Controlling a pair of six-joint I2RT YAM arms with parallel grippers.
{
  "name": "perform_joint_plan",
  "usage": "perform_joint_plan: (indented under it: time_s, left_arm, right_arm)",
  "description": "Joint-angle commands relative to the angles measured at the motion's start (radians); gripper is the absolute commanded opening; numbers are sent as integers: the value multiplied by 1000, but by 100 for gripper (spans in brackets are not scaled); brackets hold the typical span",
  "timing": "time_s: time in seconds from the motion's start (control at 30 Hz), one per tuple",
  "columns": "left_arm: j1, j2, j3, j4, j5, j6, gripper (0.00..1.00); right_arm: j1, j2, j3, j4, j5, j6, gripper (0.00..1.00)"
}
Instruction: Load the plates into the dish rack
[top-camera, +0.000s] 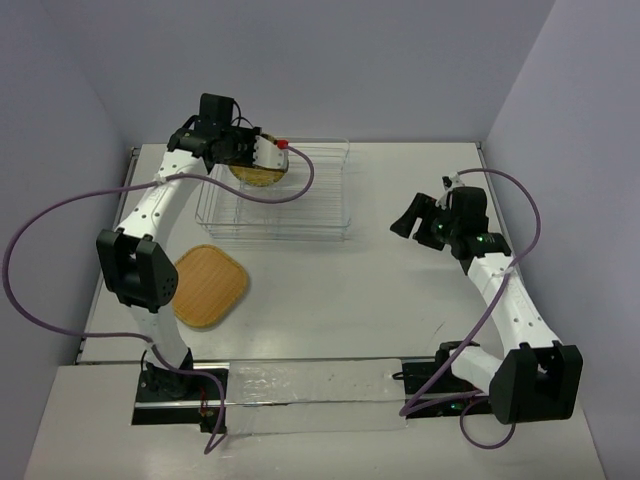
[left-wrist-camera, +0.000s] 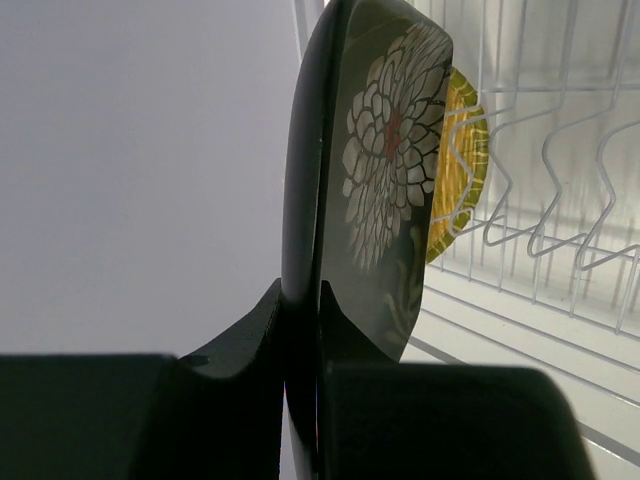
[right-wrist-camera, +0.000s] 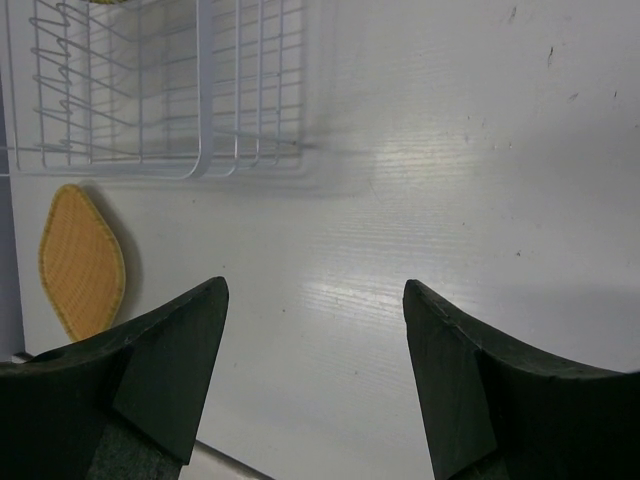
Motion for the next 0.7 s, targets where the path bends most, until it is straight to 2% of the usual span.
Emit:
perform_joint_plan:
  time_s: [0.0, 0.4, 0.63, 0.67]
  left_arm:
    - [0, 9, 60, 100, 6, 29, 0]
    - [20, 119, 122, 75, 46, 33, 0]
    - [53, 195, 215, -52, 89, 133, 0]
    - [54, 204, 224, -52, 94, 129, 3]
  right_arm:
    - [-18, 19, 62, 12, -42, -22, 78]
    - [-21, 54, 75, 11, -52, 2, 77]
    - [-21, 64, 83, 11, -43, 36, 76]
    - [-21, 65, 83, 11, -37, 43, 76]
